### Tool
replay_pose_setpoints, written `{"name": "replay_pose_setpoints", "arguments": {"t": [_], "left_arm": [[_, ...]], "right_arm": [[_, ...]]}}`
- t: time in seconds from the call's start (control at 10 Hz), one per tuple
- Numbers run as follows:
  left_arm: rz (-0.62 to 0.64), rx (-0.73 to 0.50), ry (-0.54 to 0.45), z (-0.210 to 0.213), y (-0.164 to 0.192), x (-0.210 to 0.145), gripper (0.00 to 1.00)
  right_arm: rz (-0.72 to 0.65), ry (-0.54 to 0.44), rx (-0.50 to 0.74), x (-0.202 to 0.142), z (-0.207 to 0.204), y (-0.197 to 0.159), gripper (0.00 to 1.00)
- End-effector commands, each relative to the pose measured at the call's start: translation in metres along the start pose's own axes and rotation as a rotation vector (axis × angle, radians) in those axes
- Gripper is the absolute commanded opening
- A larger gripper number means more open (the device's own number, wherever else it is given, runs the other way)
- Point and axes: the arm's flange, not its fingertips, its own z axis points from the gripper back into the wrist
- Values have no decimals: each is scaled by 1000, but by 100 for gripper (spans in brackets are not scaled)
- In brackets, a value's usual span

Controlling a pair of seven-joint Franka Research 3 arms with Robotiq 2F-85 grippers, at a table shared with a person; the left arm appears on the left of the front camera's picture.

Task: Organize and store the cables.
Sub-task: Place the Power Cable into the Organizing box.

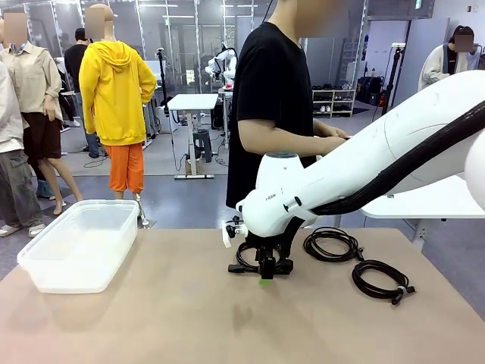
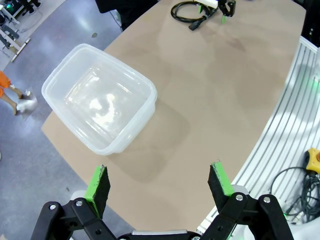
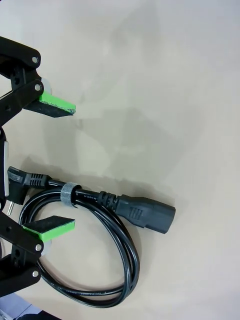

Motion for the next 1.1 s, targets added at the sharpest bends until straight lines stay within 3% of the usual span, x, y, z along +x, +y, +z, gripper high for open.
{"name": "replay_pose_setpoints", "arguments": {"t": [0.0,0.4,0.5,0.6,0.8,1.0], "left_arm": [[0,5,-8,1,0,1,100],[0,5,-8,1,0,1,100],[0,5,-8,1,0,1,100],[0,5,-8,1,0,1,100],[0,5,-8,1,0,1,100],[0,5,-8,1,0,1,100]], "right_arm": [[-38,27,17,8,-5,-11,100],[-59,55,60,13,-11,-33,100],[-67,61,68,14,-11,-32,78],[-68,89,80,14,-12,-33,40],[-67,103,94,14,-16,-33,0],[-60,110,93,15,-15,-33,0]]}}
